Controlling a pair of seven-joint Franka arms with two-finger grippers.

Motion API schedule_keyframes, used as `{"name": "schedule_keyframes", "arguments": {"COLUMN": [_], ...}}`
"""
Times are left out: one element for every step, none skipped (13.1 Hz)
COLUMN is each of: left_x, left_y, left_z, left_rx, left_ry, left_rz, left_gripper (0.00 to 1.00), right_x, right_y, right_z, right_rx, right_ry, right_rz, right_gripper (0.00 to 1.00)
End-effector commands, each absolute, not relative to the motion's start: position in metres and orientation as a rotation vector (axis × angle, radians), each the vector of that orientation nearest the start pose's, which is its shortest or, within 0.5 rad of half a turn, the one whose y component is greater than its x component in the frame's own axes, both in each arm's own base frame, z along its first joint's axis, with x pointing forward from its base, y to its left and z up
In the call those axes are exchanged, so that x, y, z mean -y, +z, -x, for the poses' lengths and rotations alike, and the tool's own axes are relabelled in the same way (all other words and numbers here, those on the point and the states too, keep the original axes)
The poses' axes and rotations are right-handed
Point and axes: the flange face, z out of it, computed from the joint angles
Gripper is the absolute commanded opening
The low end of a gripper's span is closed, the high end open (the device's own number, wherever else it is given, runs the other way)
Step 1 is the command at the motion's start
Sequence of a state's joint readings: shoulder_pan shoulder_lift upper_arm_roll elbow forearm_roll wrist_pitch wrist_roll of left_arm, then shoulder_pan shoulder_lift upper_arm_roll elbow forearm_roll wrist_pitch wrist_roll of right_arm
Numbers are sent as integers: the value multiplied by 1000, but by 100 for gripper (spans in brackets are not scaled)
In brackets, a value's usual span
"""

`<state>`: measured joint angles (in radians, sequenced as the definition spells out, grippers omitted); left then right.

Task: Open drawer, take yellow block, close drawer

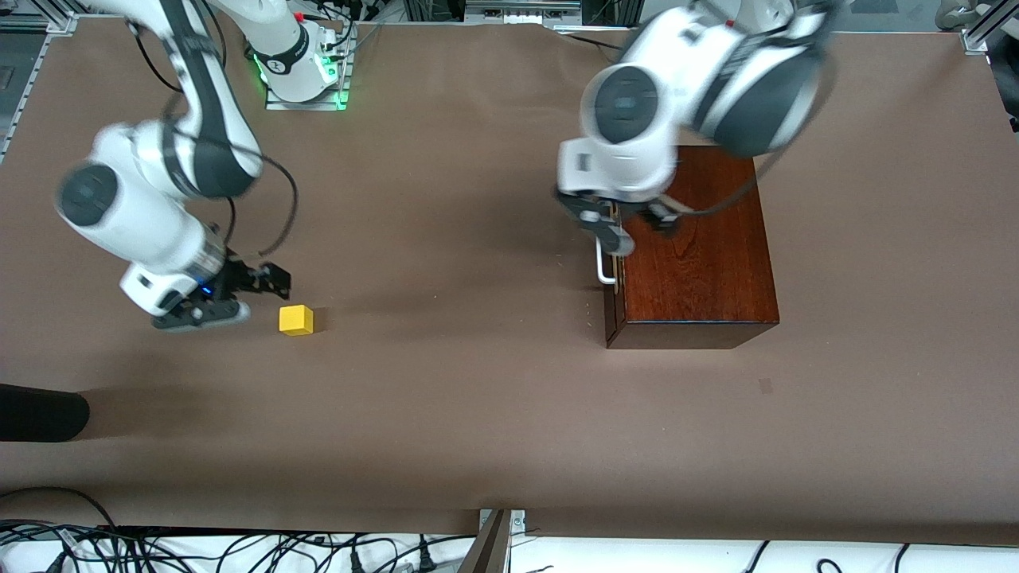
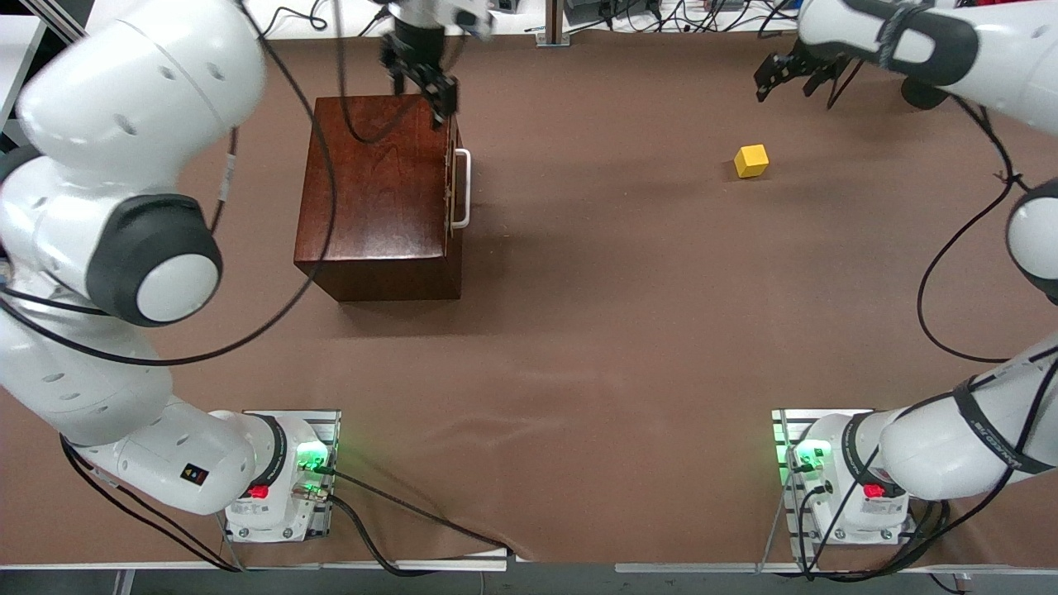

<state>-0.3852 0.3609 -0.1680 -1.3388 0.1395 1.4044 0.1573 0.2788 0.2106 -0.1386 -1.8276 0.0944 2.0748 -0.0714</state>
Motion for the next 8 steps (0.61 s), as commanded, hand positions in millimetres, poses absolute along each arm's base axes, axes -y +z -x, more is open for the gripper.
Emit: {"name": "schedule_keyframes", "arguments": {"left_x": [238, 226, 206, 184, 156, 135, 113, 96], "left_y": [549, 556, 567, 577, 589, 599, 607, 612], "left_z": [-572, -573, -577, -582, -585, -587, -585, -578], "left_rx": [-846, -815, -764, -708, -635, -576, -496, -417], "left_ry": [366, 383, 379, 356, 320, 254, 186, 155], "left_rz": [2898, 2899, 2915, 2942, 2972, 2990, 3007, 3018], "left_gripper": [100, 100, 100, 100, 100, 100, 100, 100], "right_x": [-91, -91, -90, -85, -79, -74, -67, -64], "right_y": [491, 515, 536, 553, 566, 576, 583, 591], "right_z": [-604, -602, -600, -597, -592, -586, -580, -576], "right_rx": [324, 333, 354, 369, 386, 407, 403, 404], "right_ry": [17, 69, 95, 96, 97, 112, 135, 125], "right_rz": [3069, 3066, 3061, 3058, 3055, 3048, 3047, 3046], "right_gripper": [100, 100, 100, 100, 100, 100, 100, 100]}}
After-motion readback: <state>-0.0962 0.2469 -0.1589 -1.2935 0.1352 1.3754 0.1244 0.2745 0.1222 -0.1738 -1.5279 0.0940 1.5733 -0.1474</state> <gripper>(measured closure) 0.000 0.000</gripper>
